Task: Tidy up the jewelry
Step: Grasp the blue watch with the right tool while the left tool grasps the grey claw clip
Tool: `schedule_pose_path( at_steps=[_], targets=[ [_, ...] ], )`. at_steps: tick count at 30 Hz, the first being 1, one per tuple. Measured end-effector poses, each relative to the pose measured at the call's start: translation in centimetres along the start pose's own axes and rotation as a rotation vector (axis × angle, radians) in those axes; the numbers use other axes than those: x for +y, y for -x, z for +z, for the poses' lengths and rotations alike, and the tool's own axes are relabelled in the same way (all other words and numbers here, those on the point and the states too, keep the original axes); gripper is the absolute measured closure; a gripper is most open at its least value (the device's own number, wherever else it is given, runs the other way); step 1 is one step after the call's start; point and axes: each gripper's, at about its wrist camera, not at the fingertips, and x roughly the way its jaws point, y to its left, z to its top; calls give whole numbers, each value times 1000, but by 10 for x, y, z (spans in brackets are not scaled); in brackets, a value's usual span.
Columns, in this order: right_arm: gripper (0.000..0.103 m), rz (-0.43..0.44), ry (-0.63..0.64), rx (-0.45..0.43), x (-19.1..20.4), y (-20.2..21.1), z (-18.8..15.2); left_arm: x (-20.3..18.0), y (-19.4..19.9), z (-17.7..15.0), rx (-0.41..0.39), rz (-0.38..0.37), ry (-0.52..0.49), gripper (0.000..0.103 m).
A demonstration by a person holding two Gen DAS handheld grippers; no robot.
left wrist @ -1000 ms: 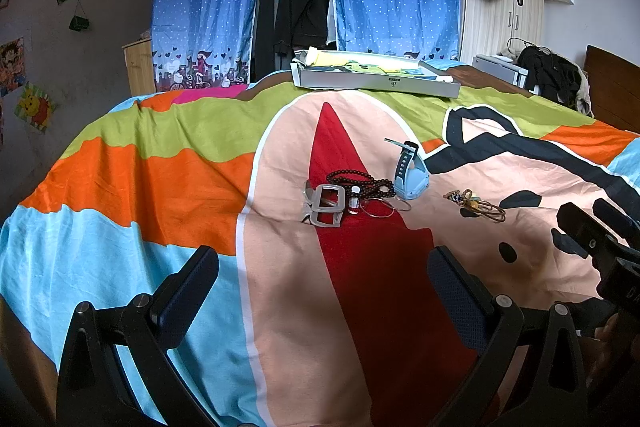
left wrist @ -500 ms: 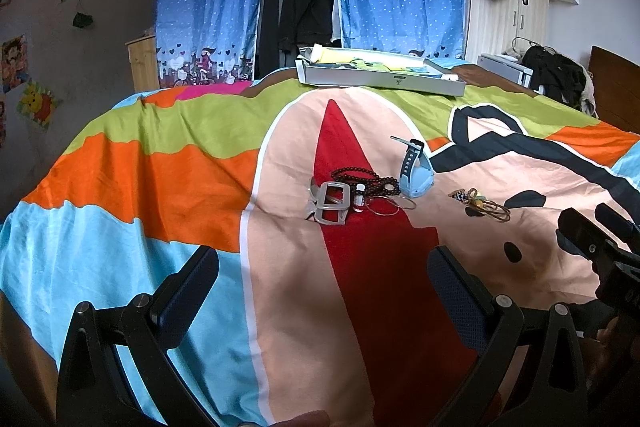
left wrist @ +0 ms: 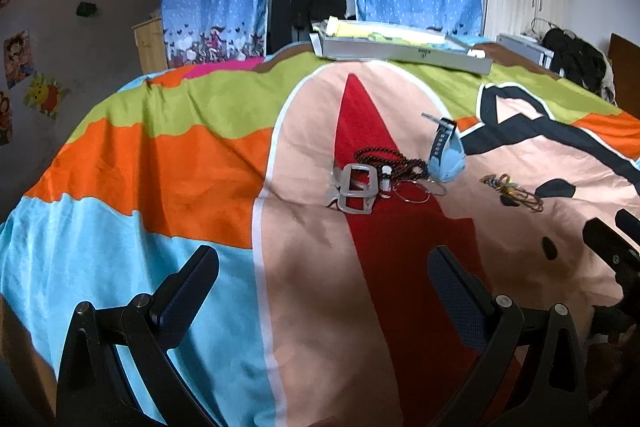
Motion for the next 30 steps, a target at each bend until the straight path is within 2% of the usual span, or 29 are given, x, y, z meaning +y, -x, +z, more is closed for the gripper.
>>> schedule_pose_path(
  at_steps=[9, 15, 21, 26, 30],
  targets=[
    [0, 61, 46, 49, 0, -29, 19, 25, -34, 18, 27, -45, -27, 1],
    [0, 119, 132, 82, 2, -76, 45, 32, -60, 33, 55, -95, -18, 1],
    [0, 200, 133, 158, 4, -124, 68, 34, -85, 45, 105, -165, 16, 2],
    [10, 224, 142, 206, 11, -162, 75, 28, -99, 50, 122, -214, -12, 8],
    [12, 234, 110, 257, 10, -189, 78, 25, -115, 53, 155, -242, -35, 17]
  ],
)
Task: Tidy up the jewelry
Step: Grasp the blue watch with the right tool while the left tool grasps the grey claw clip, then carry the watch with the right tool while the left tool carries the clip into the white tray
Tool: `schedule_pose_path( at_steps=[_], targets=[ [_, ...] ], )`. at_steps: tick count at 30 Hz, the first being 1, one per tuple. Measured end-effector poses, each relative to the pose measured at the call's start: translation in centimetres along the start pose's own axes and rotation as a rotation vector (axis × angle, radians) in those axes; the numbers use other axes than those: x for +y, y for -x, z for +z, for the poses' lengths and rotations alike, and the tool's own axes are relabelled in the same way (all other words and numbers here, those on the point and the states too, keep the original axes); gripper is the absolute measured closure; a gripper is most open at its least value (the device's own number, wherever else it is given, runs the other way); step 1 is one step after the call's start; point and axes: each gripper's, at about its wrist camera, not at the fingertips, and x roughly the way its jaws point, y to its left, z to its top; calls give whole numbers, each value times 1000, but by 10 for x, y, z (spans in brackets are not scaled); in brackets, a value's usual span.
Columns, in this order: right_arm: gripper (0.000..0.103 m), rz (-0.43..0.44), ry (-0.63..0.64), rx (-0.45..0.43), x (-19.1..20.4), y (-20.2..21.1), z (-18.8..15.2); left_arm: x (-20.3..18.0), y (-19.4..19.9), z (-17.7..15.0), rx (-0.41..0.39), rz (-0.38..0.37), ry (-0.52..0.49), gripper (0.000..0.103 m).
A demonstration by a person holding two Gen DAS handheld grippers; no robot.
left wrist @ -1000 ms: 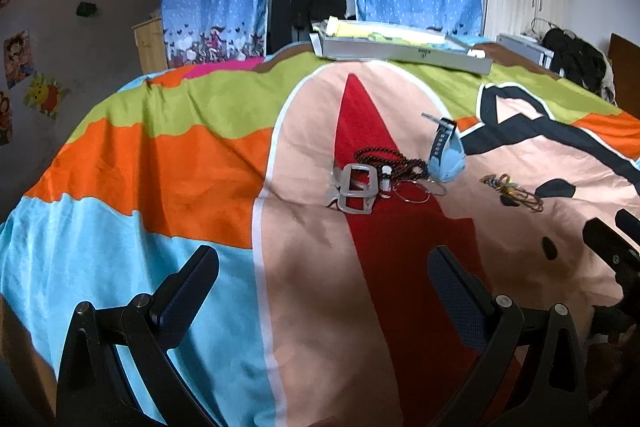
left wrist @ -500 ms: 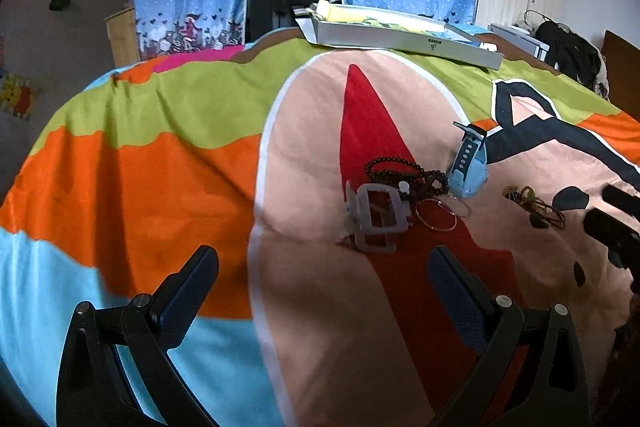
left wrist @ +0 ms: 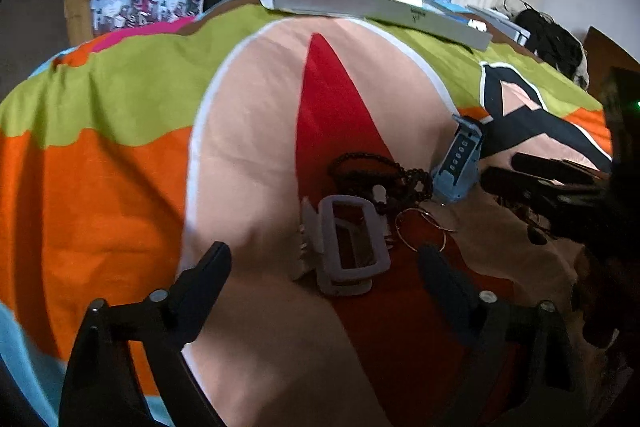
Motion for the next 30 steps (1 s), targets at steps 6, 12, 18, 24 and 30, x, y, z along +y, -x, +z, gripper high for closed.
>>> schedule_pose_path(
  at_steps=[6, 12, 18, 24, 30],
  targets=[
    [25, 42, -77, 81, -15, -31, 8, 8, -23, 6, 63, -17, 3, 34],
    [26, 27, -57, 105, -12, -40, 12, 9, -33, 6, 101, -41, -1, 50],
    [50, -16, -26, 99, -6, -41, 9, 8, -31, 7, 77, -31, -9, 58],
    [61, 1, -36, 67, -9, -31, 1, 7, -27, 6, 68, -35, 12, 58],
    [72, 46, -74, 49, -17, -14, -10, 5, -13, 6, 49, -35, 36, 60]
  ],
)
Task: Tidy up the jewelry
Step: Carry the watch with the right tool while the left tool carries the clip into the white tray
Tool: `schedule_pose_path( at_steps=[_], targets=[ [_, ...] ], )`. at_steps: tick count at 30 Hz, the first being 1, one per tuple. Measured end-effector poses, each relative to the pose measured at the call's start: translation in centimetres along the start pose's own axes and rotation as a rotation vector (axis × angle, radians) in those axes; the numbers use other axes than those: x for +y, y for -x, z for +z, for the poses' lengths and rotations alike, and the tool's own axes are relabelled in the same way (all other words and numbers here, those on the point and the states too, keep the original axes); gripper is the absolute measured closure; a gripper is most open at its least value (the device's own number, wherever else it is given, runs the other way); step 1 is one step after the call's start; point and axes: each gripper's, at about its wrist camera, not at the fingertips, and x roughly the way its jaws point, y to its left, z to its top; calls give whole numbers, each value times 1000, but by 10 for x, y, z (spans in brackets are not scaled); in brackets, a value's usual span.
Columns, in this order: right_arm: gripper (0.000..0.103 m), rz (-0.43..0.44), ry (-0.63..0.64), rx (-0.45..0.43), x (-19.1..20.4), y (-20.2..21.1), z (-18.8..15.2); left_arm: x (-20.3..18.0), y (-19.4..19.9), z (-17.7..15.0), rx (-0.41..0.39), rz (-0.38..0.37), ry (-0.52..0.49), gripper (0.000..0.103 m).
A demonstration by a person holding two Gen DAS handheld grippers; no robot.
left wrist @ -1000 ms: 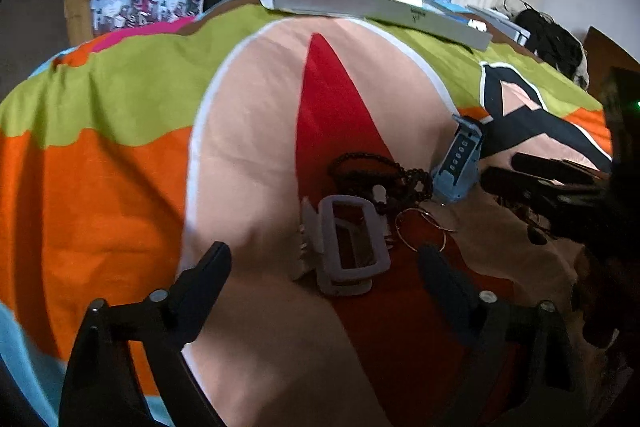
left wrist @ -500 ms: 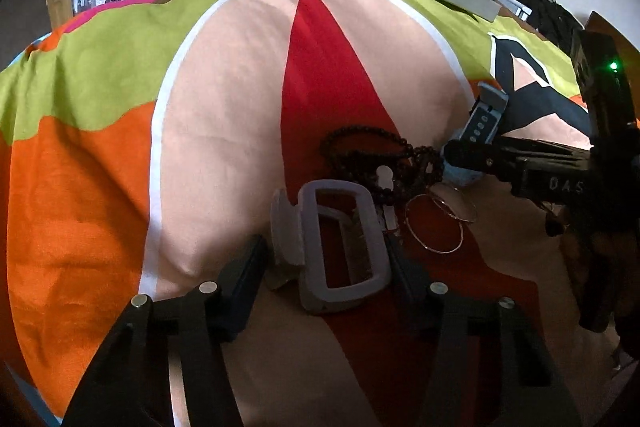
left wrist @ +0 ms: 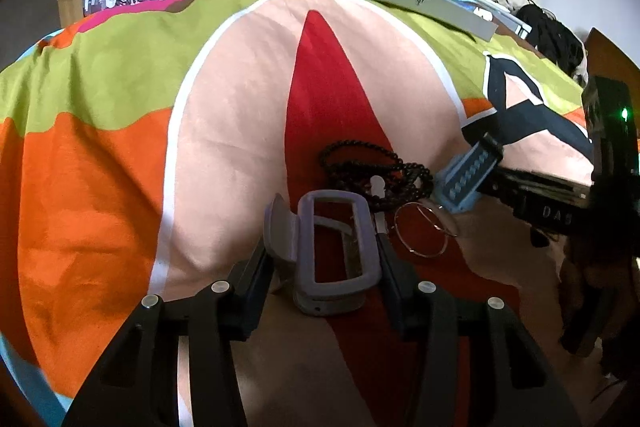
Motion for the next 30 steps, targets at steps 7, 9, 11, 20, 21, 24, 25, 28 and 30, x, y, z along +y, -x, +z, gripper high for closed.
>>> schedule_pose_path(
  at_steps=[7, 9, 11, 20, 21, 24, 25, 28, 30],
  targets=[
    [76, 53, -56, -46, -2, 19, 0, 0, 17, 8, -45, -18, 36, 60],
    [76, 63, -59, -64, -1, 25, 4, 1, 20, 12, -53, -19, 45, 60],
    [76, 70, -63, -83, 3, 27, 9, 2, 23, 17, -64, -19, 50, 60],
    [76, 128, -73, -241, -9, 48, 87, 4, 23, 94, -177, -17, 36, 60],
    [76, 131, -73, -261, -11, 48, 99, 4, 23, 106, -194, -16, 32, 60],
    [76, 122, -86, -317, -26, 48, 140, 4, 24, 148, -272, -25, 17, 60],
    [76, 116, -96, -330, -31, 46, 154, 3, 23, 166, -298, -29, 9, 60],
    [76, 95, -138, -352, -48, 37, 189, 1, 15, 203, -352, -31, -13, 60],
    [76, 90, -183, -355, -57, 27, 208, 1, 5, 227, -371, -32, -23, 60]
  ],
)
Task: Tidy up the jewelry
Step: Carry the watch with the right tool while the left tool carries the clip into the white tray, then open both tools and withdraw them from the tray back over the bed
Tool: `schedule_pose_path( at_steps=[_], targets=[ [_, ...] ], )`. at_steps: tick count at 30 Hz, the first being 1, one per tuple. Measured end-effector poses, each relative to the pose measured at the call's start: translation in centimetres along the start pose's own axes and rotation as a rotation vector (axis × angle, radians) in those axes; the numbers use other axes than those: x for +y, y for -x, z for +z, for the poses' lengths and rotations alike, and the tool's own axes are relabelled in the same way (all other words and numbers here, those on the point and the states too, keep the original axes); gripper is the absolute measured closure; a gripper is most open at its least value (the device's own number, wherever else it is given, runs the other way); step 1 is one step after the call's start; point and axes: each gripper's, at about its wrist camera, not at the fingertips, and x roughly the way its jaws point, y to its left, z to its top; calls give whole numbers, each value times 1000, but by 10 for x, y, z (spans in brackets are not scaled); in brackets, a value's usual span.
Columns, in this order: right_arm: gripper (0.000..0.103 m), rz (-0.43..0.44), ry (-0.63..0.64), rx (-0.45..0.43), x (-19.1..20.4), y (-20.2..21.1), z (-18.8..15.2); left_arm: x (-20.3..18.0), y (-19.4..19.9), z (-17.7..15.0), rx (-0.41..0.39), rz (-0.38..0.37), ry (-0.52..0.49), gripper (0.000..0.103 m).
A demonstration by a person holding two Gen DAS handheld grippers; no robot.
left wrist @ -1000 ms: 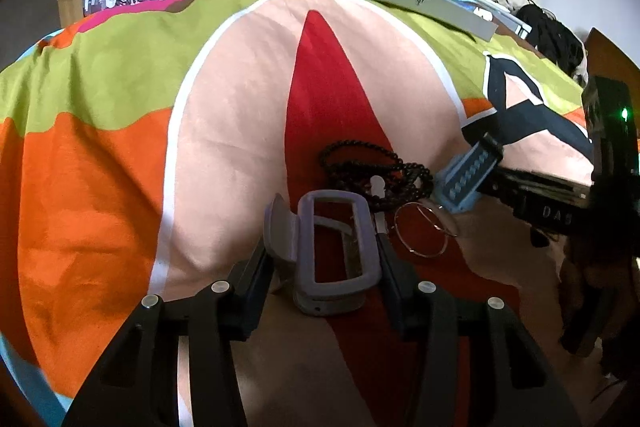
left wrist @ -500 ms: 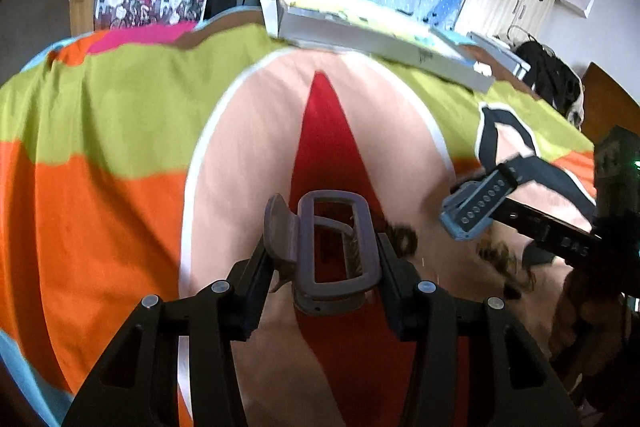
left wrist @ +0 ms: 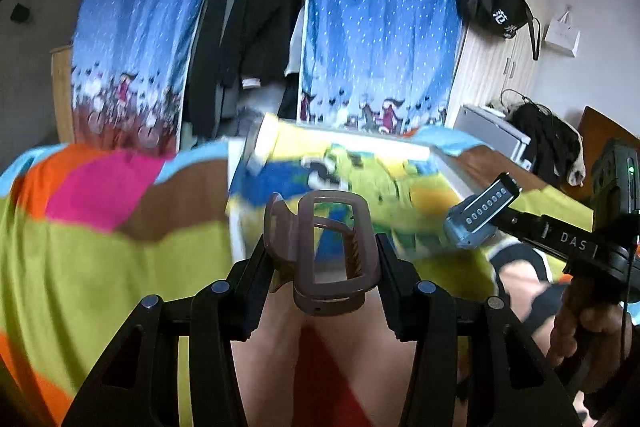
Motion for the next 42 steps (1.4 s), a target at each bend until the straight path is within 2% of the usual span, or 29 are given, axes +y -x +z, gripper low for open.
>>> schedule_pose_path(
  at_steps=[4, 11, 18, 22, 24, 27, 29, 36, 38, 42],
  targets=[
    [76, -18, -75, 17, -16, -26, 16, 9, -34, 18, 16, -15, 34, 60],
    [73, -77, -83, 65, -28, -46, 4, 29, -78, 11, 101, -4, 103, 60],
    [55, -130, 29, 77, -16, -47, -5, 27, -84, 4, 94, 41, 69, 59],
    [48, -141, 21, 81, -21, -43, -3, 27, -81, 2, 99, 34, 83, 58],
    [37, -150, 16, 71, -22, -36, -2, 30, -78, 1, 105, 30, 105, 55],
    [28, -165, 30, 57, -21, -24, 0, 29, -67, 2, 94, 26, 120, 46],
    [28, -167, 47, 49, -18, -15, 1, 27, -57, 2, 78, 24, 125, 34],
    [6, -187, 128, -17, -2, 25, -4, 16, -12, 8, 5, 17, 102, 26],
    [3, -185, 156, -40, 5, 39, -8, 12, 5, 8, -27, 25, 100, 8],
    [0, -189, 220, -82, 21, 68, -20, 4, 38, 6, -91, 36, 90, 4]
  ],
)
